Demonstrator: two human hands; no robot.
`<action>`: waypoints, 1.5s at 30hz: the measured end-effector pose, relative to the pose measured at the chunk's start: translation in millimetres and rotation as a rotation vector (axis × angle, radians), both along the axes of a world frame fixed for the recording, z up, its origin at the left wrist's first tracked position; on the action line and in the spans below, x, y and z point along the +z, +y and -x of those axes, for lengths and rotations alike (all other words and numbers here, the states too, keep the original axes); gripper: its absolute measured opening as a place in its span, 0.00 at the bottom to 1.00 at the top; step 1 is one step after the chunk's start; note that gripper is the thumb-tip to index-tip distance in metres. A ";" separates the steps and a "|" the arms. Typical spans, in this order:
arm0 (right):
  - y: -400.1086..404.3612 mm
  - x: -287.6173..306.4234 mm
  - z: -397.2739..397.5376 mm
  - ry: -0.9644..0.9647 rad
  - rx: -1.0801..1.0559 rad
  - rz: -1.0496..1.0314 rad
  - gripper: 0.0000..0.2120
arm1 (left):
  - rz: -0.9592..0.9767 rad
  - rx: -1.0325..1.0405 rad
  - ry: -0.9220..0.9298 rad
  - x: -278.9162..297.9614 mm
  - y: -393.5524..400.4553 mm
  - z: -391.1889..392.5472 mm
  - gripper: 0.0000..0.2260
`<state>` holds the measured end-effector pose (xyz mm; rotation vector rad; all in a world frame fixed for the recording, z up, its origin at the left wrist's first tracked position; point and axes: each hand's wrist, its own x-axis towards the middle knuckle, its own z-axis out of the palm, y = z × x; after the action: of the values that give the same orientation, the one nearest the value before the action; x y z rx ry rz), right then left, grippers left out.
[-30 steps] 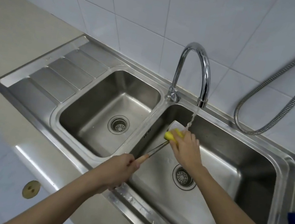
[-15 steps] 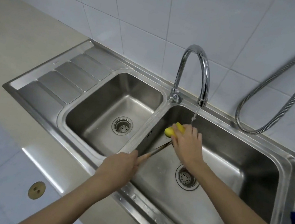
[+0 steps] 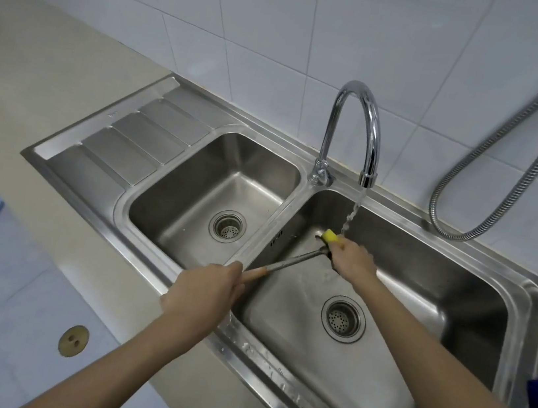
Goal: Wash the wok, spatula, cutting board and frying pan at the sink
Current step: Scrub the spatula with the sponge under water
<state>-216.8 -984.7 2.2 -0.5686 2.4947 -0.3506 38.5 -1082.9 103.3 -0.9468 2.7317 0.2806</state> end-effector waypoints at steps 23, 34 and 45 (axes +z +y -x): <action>-5.1 30.9 -33.7 0.499 0.071 0.463 0.17 | -0.160 0.012 0.102 20.4 12.9 34.1 0.14; 26.6 11.6 -26.3 0.617 -0.072 0.571 0.19 | -1.072 0.398 0.169 32.9 13.0 28.6 0.14; 15.4 6.1 -22.4 0.652 0.290 0.333 0.15 | -1.003 0.402 0.123 35.6 20.1 19.8 0.16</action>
<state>-194.5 -969.3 8.3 -1.3448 2.9133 -0.5373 18.8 -1062.8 138.9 -1.1103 1.9705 1.6064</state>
